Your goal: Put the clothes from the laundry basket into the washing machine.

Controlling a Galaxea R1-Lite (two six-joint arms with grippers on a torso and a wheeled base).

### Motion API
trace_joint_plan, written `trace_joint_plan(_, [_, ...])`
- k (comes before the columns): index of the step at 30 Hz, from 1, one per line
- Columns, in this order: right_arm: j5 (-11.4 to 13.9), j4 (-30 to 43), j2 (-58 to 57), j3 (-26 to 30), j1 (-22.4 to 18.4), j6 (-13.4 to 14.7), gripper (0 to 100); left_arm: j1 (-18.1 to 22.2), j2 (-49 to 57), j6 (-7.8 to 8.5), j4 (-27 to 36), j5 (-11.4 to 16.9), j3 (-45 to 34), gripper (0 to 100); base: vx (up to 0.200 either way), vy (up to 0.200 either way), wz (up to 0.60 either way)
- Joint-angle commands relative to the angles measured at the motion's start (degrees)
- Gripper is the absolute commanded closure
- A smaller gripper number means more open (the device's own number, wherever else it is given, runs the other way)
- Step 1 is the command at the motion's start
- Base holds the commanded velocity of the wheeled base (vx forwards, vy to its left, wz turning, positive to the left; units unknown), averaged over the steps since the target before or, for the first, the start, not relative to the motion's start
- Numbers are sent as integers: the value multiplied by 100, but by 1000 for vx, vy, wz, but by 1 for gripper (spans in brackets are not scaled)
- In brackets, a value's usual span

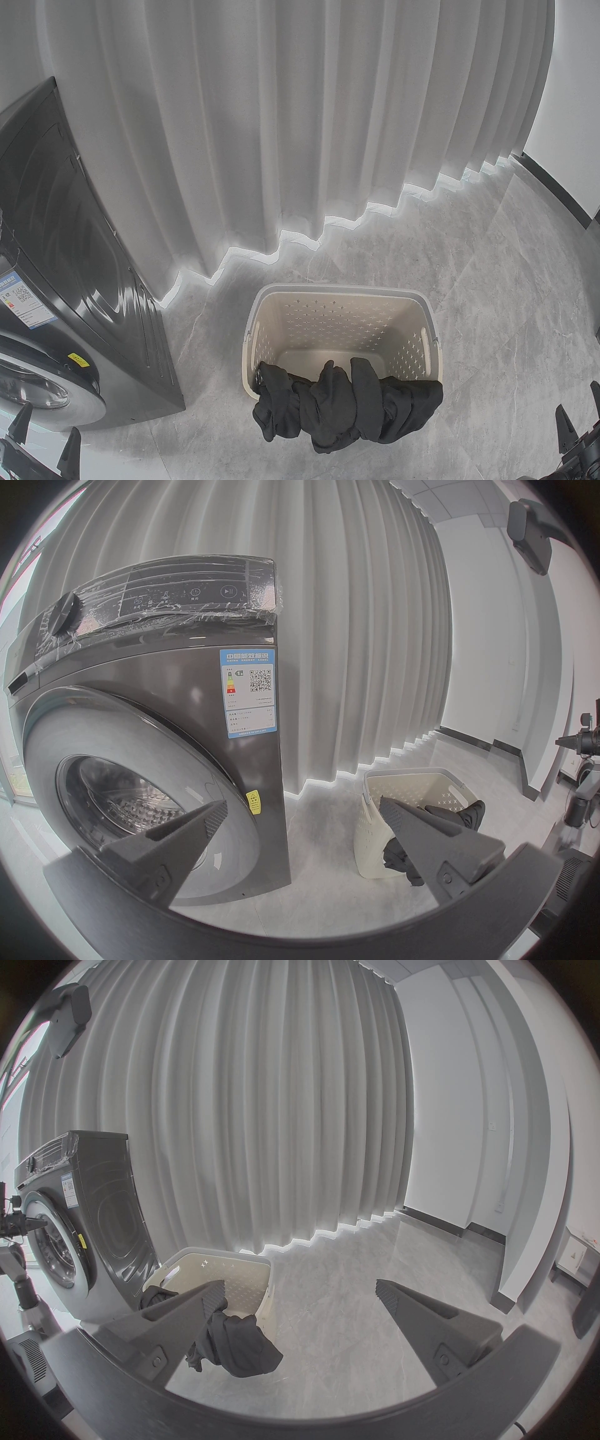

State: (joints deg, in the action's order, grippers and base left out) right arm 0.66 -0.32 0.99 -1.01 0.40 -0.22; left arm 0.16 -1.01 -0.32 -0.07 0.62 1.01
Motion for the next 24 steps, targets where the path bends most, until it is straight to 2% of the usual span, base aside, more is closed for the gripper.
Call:
trace_joint_plan(1, [4,-3,-46,101,4,-4,0,11,84,-3,-1,-1,-101,0,0,0,0])
trace_joint_plan(11, [4,-3,-46,101,4,-4,0,2,84,-3,-1,-1,-101,0,180,0,0])
trace_joint_plan(24, [4,-3,-46,101,4,-4,0,2,84,-3,-1,-1,-101,0,0,0,0])
